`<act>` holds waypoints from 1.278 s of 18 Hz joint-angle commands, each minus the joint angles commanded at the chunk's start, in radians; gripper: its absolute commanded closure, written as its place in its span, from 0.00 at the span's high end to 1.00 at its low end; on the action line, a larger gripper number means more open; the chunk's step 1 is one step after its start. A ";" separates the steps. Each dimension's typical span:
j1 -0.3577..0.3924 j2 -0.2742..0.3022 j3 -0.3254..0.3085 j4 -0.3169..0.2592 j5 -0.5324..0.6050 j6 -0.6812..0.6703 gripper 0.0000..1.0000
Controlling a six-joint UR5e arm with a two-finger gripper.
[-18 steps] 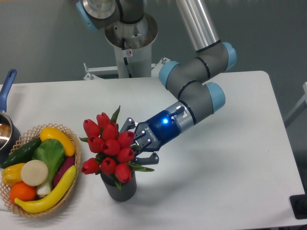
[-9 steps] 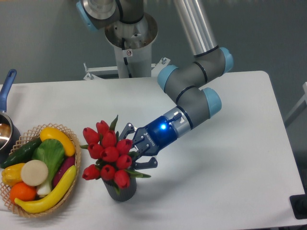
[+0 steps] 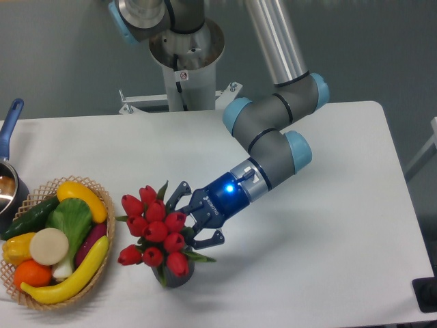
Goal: Insert the flowers into the vase
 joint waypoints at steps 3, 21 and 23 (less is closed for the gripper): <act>0.009 0.008 0.000 0.002 0.002 0.000 1.00; 0.152 0.305 0.011 -0.005 0.636 0.095 1.00; 0.175 0.322 0.023 -0.005 0.699 0.092 1.00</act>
